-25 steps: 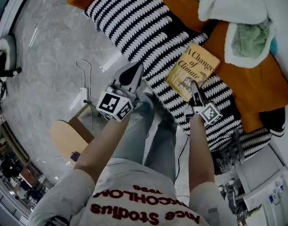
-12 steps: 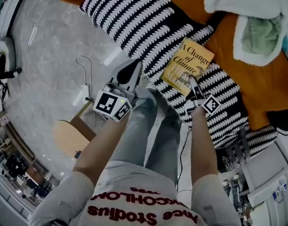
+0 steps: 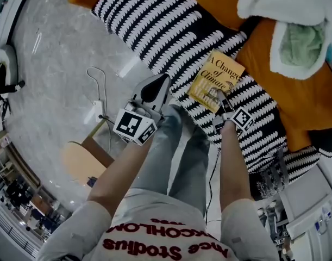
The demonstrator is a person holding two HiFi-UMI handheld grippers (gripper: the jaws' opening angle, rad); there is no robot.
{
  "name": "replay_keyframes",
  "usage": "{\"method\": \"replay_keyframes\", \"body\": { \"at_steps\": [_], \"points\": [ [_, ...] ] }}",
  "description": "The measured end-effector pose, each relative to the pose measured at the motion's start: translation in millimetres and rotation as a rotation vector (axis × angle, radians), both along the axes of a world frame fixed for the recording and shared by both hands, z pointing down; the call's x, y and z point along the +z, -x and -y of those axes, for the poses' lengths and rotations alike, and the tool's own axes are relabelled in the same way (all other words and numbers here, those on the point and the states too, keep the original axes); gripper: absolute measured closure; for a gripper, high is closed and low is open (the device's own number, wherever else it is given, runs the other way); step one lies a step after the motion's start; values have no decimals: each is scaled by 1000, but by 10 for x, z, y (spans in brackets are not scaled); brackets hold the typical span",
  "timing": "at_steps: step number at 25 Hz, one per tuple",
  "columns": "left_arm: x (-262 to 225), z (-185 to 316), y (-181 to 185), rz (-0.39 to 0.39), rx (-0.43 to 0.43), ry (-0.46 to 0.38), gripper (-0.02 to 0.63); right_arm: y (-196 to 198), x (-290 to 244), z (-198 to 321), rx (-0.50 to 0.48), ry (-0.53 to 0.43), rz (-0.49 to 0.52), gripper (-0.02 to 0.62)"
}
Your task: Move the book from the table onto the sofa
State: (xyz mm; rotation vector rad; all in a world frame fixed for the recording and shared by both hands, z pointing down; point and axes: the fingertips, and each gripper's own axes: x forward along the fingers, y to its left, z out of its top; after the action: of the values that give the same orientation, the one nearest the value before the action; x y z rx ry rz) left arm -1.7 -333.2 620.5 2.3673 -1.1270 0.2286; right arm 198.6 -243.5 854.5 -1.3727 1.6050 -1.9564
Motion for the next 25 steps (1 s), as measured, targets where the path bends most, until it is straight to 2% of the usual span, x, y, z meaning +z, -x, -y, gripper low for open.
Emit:
{"method": "replay_keyframes", "body": {
  "at_steps": [3, 6, 11, 16, 19, 23, 24, 25],
  "points": [
    [-12, 6, 24, 13, 12, -22, 589, 138, 79, 96, -48, 2, -17, 418],
    [-21, -39, 14, -2, 15, -1, 589, 207, 16, 27, -130, 29, -67, 357],
    [-4, 1, 25, -33, 23, 24, 589, 128, -84, 14, -209, 60, -254, 296],
    [3, 21, 33, -38, 23, 25, 589, -68, -40, -101, -254, 144, -411, 256],
    [-22, -4, 32, -25, 22, 8, 589, -209, -38, -139, -237, 161, -453, 256],
    [-74, 1, 54, -13, 28, -22, 589, -275, -187, -25, -191, 74, -485, 266],
    [-91, -11, 51, -15, 32, -25, 589, -310, -254, -21, -188, 51, -521, 322],
    [-110, -25, 51, -19, 34, -27, 589, -344, -316, -25, -188, 32, -561, 424]
  ]
}}
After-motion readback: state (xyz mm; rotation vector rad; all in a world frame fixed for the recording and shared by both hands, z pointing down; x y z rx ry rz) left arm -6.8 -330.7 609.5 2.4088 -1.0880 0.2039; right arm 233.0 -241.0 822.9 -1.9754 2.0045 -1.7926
